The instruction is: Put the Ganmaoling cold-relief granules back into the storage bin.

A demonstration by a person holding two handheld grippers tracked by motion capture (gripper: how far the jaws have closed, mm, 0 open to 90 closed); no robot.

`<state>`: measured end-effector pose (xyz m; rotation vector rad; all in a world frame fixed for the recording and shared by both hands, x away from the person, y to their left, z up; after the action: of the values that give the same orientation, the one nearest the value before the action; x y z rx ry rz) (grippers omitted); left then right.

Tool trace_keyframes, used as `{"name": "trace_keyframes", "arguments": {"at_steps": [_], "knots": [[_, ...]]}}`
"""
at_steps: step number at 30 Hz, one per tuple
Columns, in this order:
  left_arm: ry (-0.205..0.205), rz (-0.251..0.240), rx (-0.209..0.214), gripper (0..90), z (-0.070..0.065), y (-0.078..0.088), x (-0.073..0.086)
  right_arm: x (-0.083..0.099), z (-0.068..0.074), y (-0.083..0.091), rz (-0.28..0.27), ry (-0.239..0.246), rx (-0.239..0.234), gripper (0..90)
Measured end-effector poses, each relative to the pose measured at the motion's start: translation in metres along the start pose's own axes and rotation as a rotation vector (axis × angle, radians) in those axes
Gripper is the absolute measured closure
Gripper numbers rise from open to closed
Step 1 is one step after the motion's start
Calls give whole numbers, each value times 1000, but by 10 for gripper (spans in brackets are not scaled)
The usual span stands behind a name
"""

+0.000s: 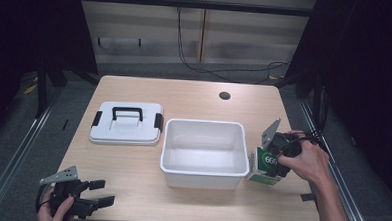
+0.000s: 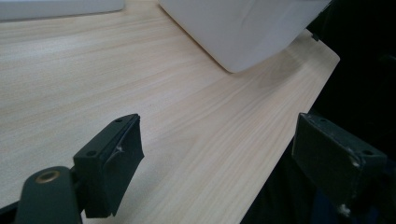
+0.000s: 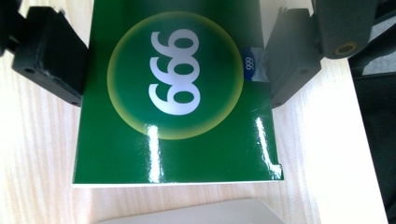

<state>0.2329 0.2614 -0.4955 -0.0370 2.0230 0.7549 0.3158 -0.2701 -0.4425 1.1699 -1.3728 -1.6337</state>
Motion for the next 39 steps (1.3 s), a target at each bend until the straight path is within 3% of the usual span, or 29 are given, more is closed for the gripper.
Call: {"name": "trace_keyframes", "arguments": {"at_steps": [10,21,31,39], "knots": [[0,-2,0,160,0,0,0,14,0,17,-83,-54,19,158],[2,-1,-2,160,1,0,0,25,-4,30,-229,-87,45,158],[-6,6,-1,160,0,-1,0,32,-3,37,-263,-118,77,159],[-10,3,-2,160,0,0,0,31,0,48,-324,-122,117,159]]}}
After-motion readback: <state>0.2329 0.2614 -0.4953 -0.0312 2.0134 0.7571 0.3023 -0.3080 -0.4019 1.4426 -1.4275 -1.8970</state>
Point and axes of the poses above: each handheld gripper's, and its own axes: y roughly backward along the jaws, x roughly out of its underside, z roughly to its left, the point moved 5 cm from there along -y, roughly forward along the jaws, and after that the axes turned 5 degrees about -y, right-handed, at the moved point
